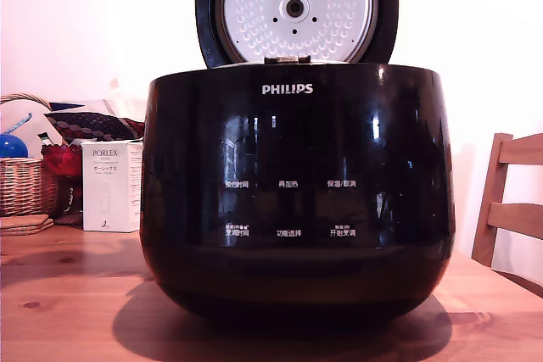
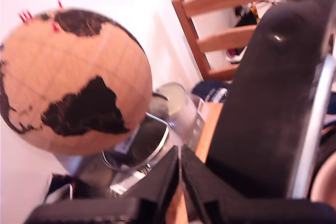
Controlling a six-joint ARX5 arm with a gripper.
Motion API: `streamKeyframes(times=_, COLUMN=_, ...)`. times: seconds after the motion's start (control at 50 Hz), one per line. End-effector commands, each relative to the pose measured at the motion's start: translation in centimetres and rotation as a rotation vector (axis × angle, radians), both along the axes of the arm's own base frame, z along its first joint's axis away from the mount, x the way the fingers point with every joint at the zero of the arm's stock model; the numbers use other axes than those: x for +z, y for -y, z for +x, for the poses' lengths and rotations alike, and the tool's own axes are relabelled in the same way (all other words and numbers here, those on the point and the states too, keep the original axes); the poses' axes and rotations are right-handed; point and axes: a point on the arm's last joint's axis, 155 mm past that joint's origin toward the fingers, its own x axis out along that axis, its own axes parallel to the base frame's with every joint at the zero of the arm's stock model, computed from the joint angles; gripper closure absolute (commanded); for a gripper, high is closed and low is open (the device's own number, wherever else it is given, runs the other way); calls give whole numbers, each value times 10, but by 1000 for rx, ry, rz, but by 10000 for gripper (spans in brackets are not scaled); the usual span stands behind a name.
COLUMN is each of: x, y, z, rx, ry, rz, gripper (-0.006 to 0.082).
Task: Close the rice cooker by pressing the lid down with medium force
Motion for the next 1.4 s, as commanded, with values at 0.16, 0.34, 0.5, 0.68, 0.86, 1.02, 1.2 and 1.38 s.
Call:
streamKeyframes(times=0.16, x=-13, y=8, z=-9, rx=-27, ry=-48, rz=20, gripper=788)
streamKeyframes(times=0.34, x=-22, y=17, z=-26, rx=-59, ry=-93, rz=45, gripper=788)
streamKeyframes(times=0.5, x=-19, y=21, z=-43, rx=-87, ry=-111, rz=48, gripper=788)
streamKeyframes(times=0.68, x=-24, y=20, z=-64, rx=-99, ry=-172, rz=65, gripper=788)
streamKeyframes(times=0.86, x=-32, y=18, z=-81, rx=-89, ry=-292, rz=48, gripper=788)
streamKeyframes(times=1.02, x=-29, y=21, z=-92, rx=-61, ry=-406, rz=-26, gripper=788)
streamKeyframes(times=1.2, x=-41, y=22, z=-96, rx=-33, ry=-478, rz=-41, gripper=788)
streamKeyframes(times=1.38, x=-62, y=24, z=-96, rx=-10, ry=-511, rz=-61, gripper=788)
